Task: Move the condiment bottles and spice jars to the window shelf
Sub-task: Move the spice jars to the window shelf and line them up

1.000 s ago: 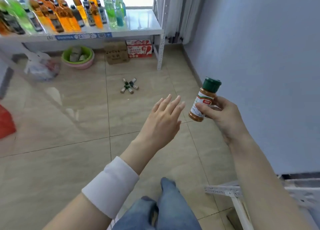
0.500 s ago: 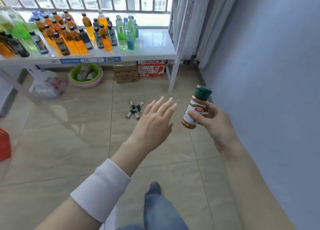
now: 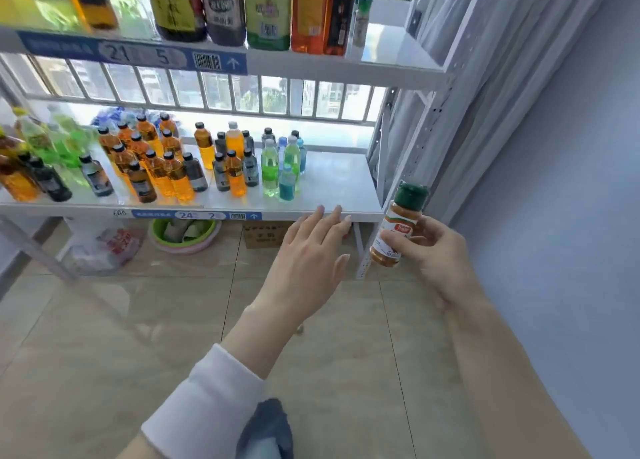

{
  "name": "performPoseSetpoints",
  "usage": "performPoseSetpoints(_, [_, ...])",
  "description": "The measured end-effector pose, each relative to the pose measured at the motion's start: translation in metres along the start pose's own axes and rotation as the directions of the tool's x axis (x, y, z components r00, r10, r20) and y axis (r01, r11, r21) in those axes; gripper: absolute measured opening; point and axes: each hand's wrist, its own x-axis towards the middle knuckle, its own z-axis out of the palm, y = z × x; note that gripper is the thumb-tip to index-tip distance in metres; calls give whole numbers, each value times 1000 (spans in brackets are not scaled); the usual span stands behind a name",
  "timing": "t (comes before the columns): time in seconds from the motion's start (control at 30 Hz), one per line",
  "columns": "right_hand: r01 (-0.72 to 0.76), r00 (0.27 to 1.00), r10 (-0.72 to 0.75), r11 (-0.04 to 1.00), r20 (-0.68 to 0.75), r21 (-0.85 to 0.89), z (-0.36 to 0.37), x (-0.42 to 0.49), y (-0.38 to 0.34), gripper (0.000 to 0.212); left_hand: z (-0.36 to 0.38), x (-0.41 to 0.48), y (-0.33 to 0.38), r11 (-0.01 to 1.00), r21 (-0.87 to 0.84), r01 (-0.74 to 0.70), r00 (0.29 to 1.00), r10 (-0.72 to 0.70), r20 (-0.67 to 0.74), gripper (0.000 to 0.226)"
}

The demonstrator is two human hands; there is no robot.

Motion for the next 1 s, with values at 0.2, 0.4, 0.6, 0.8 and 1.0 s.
performPoseSetpoints(0.2, [45,998,-45,999,-45,-8,33,114,-45,60,-4,113,-64,999,-10,-33,999,33,-11,51])
performPoseSetpoints(0.4, [48,995,-50,999,-87,-20,35,207,-59,59,17,205,-90,997,9,-83,996,83,35,50])
performPoseSetpoints(0.6, [76,995,-77,997,-57,-22,18,314,-63,46,54,297,-108,995,62,-75,996,78,-51,47])
performPoseSetpoints(0.8, [158,987,-157,987,11,-42,8,430,-72,33,87,380,-121,989,150,-13,996,25,-83,49])
performPoseSetpoints(1.0, [277,960,-267,945,82,-172,32,519,-77,40,98,425,-144,985,165,60,994,-44,-101,47])
